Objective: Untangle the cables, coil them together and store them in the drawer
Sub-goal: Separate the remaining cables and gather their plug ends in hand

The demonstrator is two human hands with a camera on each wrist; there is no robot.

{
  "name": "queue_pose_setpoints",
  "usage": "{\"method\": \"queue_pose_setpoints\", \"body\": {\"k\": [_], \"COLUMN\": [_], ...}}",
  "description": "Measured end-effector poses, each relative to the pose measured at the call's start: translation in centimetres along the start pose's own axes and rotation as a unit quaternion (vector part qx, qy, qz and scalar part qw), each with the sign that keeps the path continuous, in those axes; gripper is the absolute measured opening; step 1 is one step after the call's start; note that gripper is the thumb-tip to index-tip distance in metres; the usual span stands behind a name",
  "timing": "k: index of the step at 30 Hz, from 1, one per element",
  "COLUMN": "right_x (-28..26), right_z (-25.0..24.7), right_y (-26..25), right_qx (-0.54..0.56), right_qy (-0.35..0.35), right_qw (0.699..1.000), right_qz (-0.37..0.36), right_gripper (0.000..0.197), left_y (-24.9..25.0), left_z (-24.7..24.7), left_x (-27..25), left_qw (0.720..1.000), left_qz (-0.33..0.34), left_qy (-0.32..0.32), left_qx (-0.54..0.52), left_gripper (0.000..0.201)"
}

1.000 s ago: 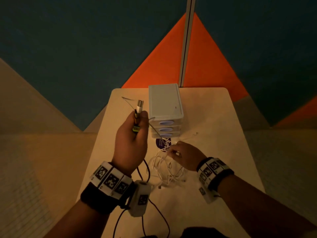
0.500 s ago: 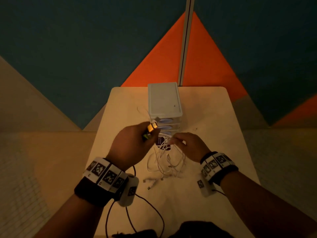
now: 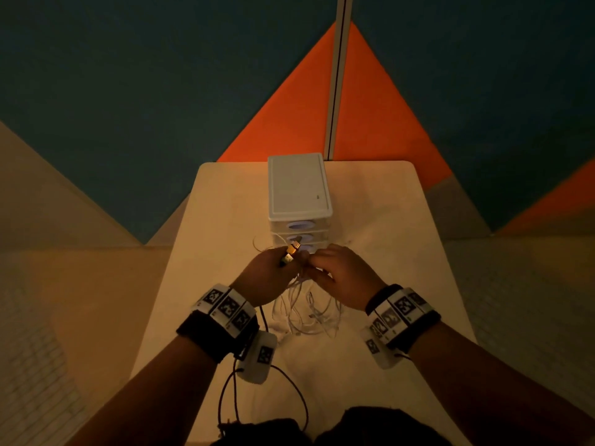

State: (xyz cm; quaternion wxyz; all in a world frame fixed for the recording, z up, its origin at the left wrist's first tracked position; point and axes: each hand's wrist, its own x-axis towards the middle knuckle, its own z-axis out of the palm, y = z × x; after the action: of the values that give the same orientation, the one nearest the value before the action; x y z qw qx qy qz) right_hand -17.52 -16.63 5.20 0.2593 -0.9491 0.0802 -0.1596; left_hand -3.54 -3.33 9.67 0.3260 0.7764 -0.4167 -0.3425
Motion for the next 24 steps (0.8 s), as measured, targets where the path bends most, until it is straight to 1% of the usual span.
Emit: {"method": "queue_pose_setpoints", "body": {"k": [2, 3, 4, 6, 9, 11, 13, 15, 16, 17, 19, 20, 21, 22, 24], "right_x": [-0.3, -0.6, -0.8, -1.2, -1.3, -1.3, -1.2, -0.8, -0.6, -0.5, -0.6, -0.9, -1.2, -1.5, -1.9], "right_z": [0.1, 0.2, 0.2, 0.5, 1.7, 2.4, 2.7, 2.8, 2.8, 2.8, 2.9, 2.8, 2.9, 2.7, 2.3], "right_y": [0.1, 0.1, -0.2, -0.5, 0.0, 0.7, 1.3, 1.8, 2.1, 2.5, 3.2, 3.4, 3.4, 3.4, 3.2], "right_qx": [-0.001, 0.004, 0.018, 0.065, 0.074, 0.097, 0.136, 0.163, 0.159, 0.141, 0.091, 0.093, 0.118, 0.148, 0.187], "right_qy": [0.001, -0.001, -0.007, -0.036, -0.107, -0.121, -0.109, -0.089, -0.084, -0.096, -0.159, -0.181, -0.186, -0.179, -0.141], "right_qw": [1.000, 1.000, 1.000, 0.996, 0.984, 0.977, 0.972, 0.968, 0.969, 0.970, 0.964, 0.959, 0.953, 0.950, 0.949], "right_qz": [-0.007, -0.009, -0.003, 0.041, 0.119, 0.146, 0.159, 0.168, 0.171, 0.176, 0.191, 0.200, 0.207, 0.209, 0.212], "right_gripper": [0.024, 0.029, 0.032, 0.032, 0.021, 0.019, 0.019, 0.017, 0.016, 0.017, 0.023, 0.025, 0.026, 0.025, 0.020], "left_y": [0.1, 0.2, 0.1, 0.3, 0.9, 1.5, 1.7, 1.5, 1.5, 1.7, 2.4, 2.7, 3.0, 3.2, 3.4], "left_z": [-0.1, -0.1, 0.0, 0.3, 0.3, -0.1, -0.4, -0.8, -1.0, -1.3, -2.2, -2.8, -3.3, -3.7, -4.3], "left_x": [0.2, 0.2, 0.3, 0.1, -0.4, -0.8, -1.1, -1.2, -1.4, -1.7, -2.1, -2.3, -2.4, -2.5, -2.7], "left_qw": [0.997, 0.995, 0.995, 0.999, 0.997, 0.993, 0.988, 0.984, 0.981, 0.977, 0.969, 0.967, 0.967, 0.966, 0.969], "left_qz": [-0.066, -0.085, -0.086, -0.045, 0.012, 0.045, 0.070, 0.073, 0.072, 0.075, 0.088, 0.096, 0.102, 0.103, 0.097], "left_qy": [-0.022, -0.029, -0.030, -0.006, 0.060, 0.092, 0.117, 0.139, 0.152, 0.166, 0.183, 0.185, 0.187, 0.186, 0.174], "left_qx": [-0.027, -0.036, -0.028, -0.001, -0.041, -0.057, -0.067, -0.080, -0.095, -0.115, -0.143, -0.145, -0.143, -0.144, -0.144], "left_gripper": [0.036, 0.037, 0.036, 0.031, 0.030, 0.029, 0.031, 0.031, 0.032, 0.035, 0.038, 0.039, 0.039, 0.035, 0.025]}}
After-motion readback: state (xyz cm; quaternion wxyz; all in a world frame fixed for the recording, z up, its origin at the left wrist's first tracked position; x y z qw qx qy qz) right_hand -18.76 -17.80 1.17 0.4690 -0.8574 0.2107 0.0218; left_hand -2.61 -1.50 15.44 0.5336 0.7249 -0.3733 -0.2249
